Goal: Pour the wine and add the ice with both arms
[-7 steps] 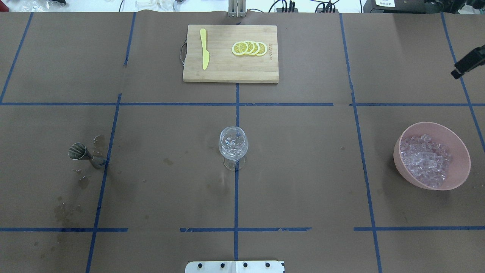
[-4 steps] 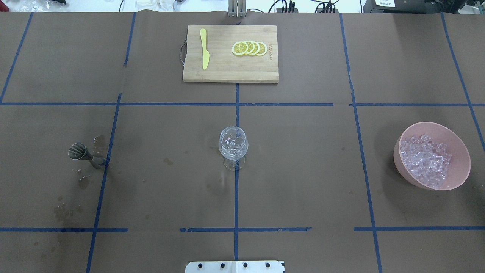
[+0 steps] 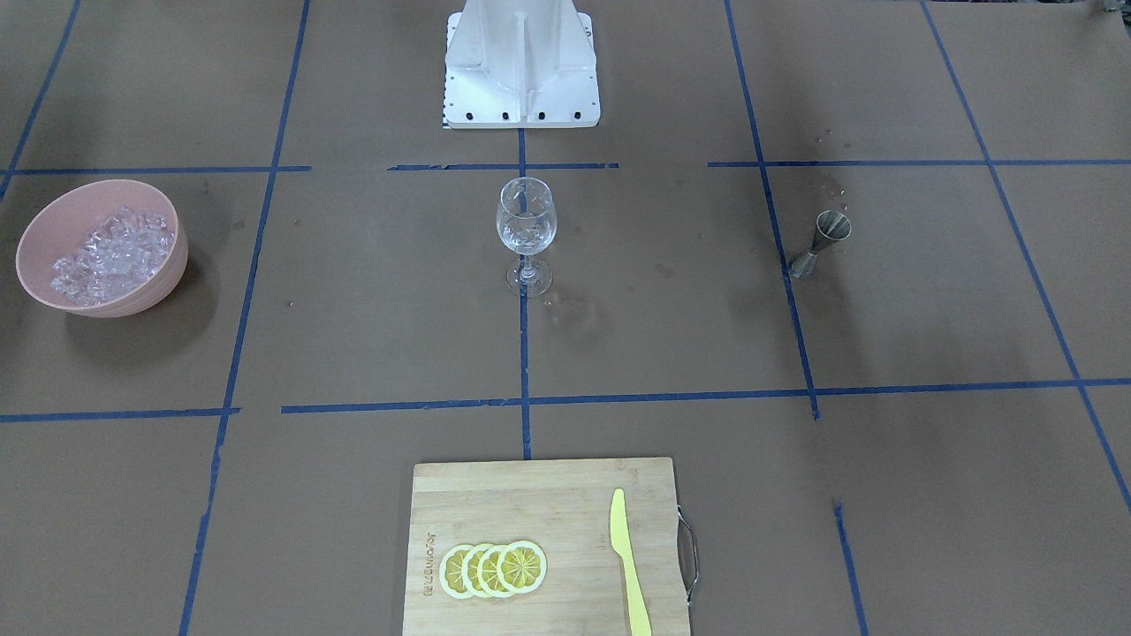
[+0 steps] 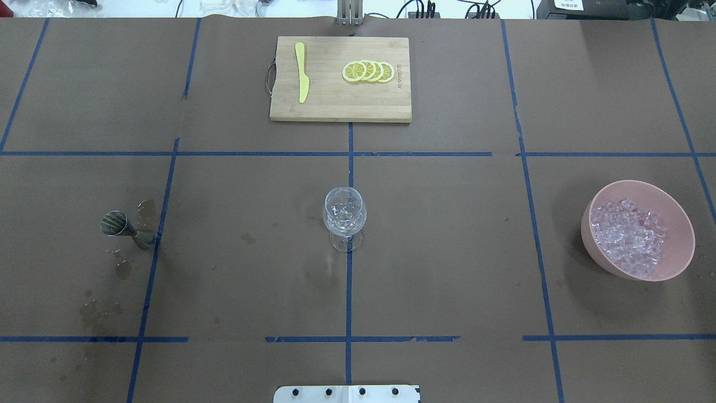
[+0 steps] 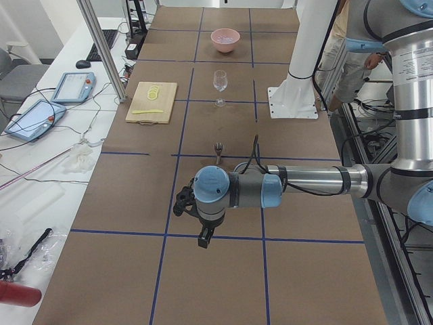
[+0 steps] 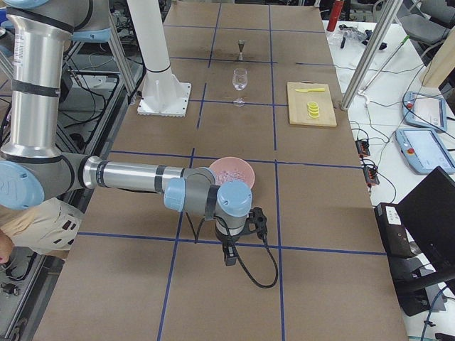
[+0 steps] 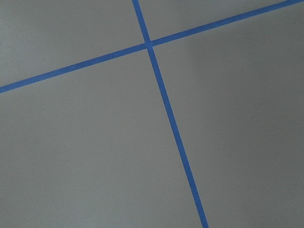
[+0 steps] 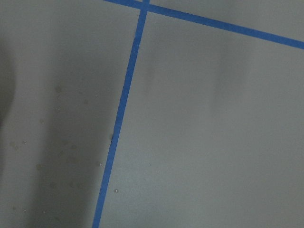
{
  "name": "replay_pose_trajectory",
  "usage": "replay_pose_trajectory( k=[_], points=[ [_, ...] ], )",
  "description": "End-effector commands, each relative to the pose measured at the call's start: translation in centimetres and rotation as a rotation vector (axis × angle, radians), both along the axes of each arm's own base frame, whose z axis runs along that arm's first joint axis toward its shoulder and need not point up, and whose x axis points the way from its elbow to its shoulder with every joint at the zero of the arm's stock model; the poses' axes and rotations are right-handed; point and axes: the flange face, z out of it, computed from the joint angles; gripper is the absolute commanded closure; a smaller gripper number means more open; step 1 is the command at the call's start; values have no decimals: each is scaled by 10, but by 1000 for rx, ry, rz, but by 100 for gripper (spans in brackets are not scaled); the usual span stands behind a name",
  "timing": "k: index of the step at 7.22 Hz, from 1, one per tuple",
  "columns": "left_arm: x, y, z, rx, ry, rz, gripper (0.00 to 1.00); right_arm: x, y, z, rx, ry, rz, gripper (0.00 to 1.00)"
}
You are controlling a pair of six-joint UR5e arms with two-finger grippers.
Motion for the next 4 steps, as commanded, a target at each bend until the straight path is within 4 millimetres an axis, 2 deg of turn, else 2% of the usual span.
replay_pose_trajectory(
  k=[1,2,4],
  points=[
    [0,1,-1,4,-1,-1,0,0,-2,-7,-18,2,52,0],
    [0,2,0,1,0,-1,0,0,-4,-13,-15,3,65,0],
    [0,3,1,-1,0,-1,0,0,-4,-13,-17,3,66,0]
  ],
)
